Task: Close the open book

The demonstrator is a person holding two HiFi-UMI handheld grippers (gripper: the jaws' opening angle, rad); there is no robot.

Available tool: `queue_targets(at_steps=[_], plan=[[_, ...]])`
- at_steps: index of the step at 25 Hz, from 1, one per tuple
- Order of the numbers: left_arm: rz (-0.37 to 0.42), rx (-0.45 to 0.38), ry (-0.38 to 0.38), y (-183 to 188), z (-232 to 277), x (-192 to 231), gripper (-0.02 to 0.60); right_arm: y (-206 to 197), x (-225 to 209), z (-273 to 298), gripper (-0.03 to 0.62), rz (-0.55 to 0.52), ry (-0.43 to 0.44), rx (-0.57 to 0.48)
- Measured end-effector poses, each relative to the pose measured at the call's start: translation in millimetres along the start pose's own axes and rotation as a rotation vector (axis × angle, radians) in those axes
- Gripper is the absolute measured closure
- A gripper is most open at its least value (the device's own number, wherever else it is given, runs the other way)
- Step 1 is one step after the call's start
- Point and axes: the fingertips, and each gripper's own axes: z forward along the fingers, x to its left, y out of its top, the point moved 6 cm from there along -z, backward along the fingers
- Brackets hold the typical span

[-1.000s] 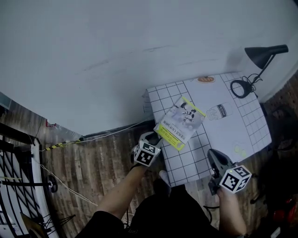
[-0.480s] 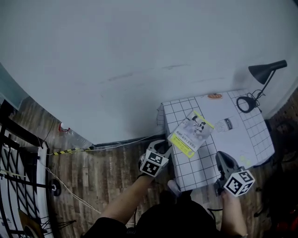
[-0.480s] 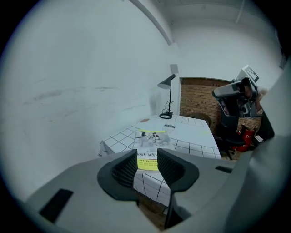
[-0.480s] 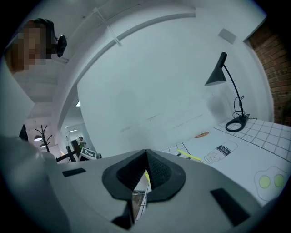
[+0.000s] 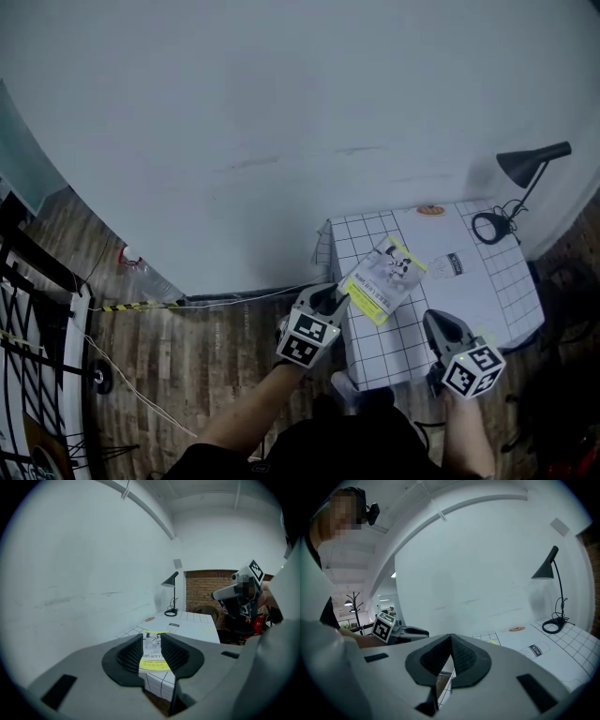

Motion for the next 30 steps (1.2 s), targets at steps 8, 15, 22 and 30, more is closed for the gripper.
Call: queue_targets(at_steps=[8, 15, 22, 30], plan=[[-0.044, -0.027, 0.034, 36.6, 7.4, -34.9, 0.459, 24.5, -44.3, -25.6, 0.599, 0.032, 0.039, -0.055], [-0.096, -0.070, 0.118, 72.0, 22.2, -75.4, 0.459, 49.7, -94.5, -63.9, 0.599, 0.016, 0.077, -0.110], [-0.124, -0.105, 0.222, 92.4, 15.8, -102.2, 0.459, 59.9, -129.4, -90.8, 0.599, -0.014, 0.167, -0.118], [-0.114, -0.145, 0.199, 110.4, 17.5, -114.7, 0.459, 81.2, -138.0, -109.1, 0.599, -0.066, 0.098, -0.218]])
